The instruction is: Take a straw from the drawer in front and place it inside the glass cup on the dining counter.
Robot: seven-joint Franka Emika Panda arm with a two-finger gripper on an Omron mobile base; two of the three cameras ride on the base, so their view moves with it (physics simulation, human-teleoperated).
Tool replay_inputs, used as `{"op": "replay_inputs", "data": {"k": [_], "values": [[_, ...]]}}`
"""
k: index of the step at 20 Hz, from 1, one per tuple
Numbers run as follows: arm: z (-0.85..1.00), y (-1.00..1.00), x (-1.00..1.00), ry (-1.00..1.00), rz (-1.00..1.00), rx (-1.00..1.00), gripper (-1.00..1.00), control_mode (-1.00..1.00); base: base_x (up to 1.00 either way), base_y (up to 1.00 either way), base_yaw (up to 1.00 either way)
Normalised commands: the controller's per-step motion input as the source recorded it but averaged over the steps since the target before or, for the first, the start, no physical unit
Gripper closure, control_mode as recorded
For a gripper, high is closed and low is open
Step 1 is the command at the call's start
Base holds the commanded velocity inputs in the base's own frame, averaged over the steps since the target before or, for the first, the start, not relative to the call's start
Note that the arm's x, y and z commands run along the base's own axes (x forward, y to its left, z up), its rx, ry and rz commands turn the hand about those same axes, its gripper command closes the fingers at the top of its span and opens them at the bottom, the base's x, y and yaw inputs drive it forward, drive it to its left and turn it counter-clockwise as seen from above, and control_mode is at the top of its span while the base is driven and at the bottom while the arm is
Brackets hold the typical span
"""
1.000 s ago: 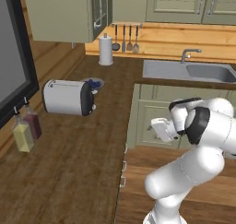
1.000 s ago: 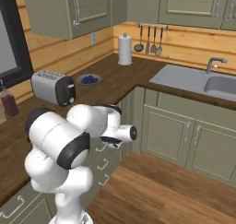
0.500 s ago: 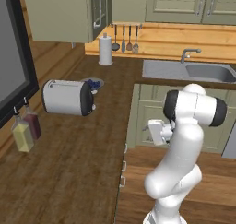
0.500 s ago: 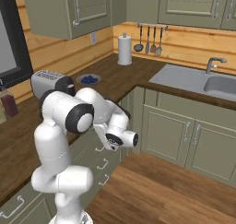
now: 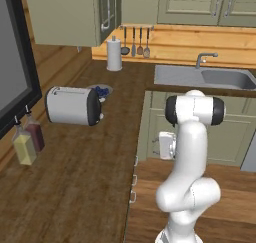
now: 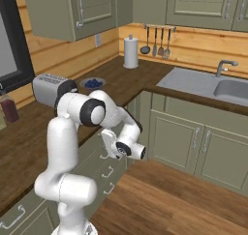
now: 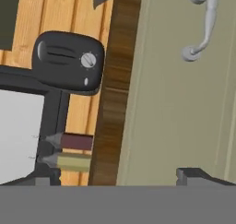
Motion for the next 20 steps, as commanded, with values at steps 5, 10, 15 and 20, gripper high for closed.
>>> {"op": "replay_inputs", "data": {"k": [5, 10, 15, 20], "values": [[0.00, 0.08, 0.54, 0.12, -0.01, 0.05, -1.00, -1.00, 0.00, 0.00, 0.00], [-0.02, 0.10, 0.60, 0.14, -0.03, 0.00, -1.00, -1.00, 0.00, 0.00, 0.00], [-0.20, 0.12, 0.49, 0.13, 0.00, 0.00, -1.00, -1.00, 0.00, 0.00, 0.00], [-0.40, 0.13, 0.25, 0.05, 0.00, 0.00, -1.00, -1.00, 0.00, 0.00, 0.00]]}}
